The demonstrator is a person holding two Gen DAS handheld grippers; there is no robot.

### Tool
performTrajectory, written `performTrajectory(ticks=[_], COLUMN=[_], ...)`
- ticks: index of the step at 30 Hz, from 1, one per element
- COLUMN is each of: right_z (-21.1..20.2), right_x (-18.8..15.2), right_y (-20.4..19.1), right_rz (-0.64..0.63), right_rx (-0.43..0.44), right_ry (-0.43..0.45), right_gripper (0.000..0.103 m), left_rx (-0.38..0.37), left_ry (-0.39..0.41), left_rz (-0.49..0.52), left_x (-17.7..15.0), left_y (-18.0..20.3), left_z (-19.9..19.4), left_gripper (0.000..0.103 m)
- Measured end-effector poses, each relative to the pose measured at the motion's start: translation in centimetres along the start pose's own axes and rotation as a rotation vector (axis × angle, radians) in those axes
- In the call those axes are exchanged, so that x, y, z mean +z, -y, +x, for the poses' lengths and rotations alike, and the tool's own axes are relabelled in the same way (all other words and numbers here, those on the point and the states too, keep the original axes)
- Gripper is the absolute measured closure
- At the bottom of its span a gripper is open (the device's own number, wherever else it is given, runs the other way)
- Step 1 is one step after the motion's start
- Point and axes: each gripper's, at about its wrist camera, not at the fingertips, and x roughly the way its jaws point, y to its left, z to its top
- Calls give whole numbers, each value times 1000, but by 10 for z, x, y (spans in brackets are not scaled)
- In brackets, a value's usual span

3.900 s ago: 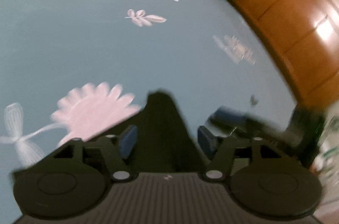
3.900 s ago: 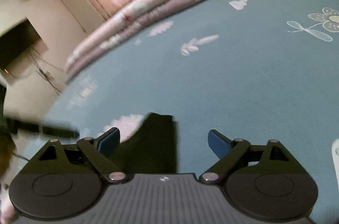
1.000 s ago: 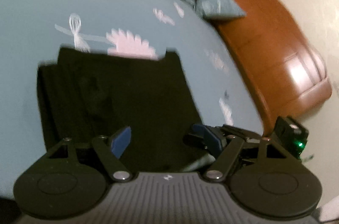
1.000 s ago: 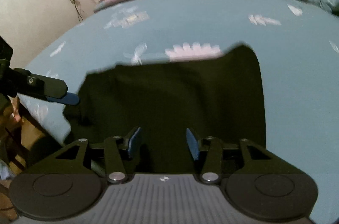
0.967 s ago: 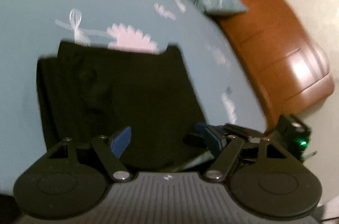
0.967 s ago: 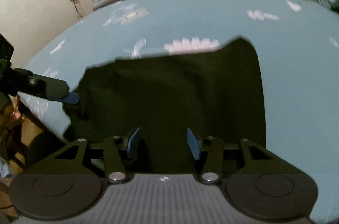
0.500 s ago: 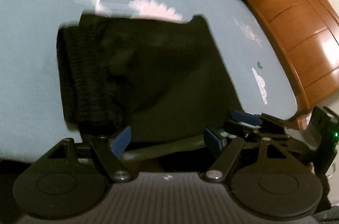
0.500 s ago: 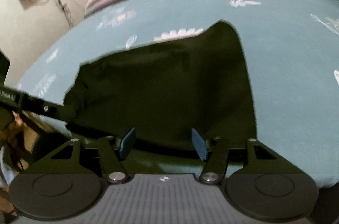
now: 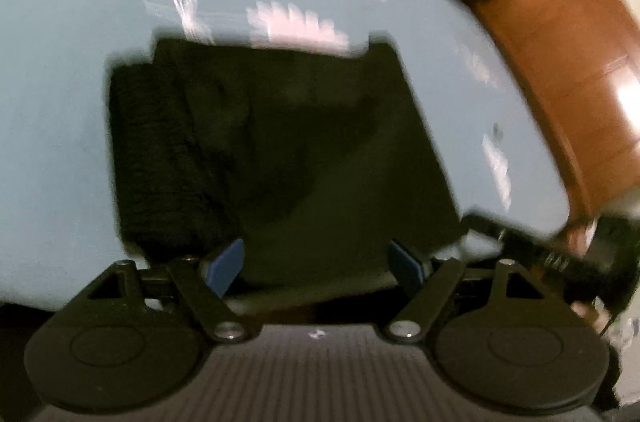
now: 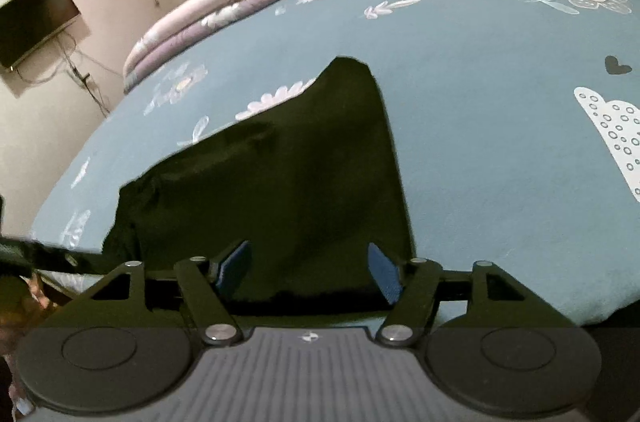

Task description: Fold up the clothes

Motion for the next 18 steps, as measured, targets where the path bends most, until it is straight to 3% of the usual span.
performTrajectory(ticks=[3,5,10,13,18], right_z=[0,1,0,1,1], right_x=[1,0,-1,-1,0], right_y=[4,6,9,9,7], right_rz=[15,21,19,24,21], right_rx=[18,31,34,24,12], right_ry=[7,5,7,3,2], right_gripper=[31,31,31,31,31], left_rx=[27,38,15,-50,-79], left_ry=[114,124,61,35,14], left_rz=[-126,-215,-384,-427,-443], left_x=[7,6,-12,-21,-26], left_y=[-26,-46,-87,-99,-111], left_z=[-29,-34,-20,-9,5], left_gripper=[24,24,25,24,24])
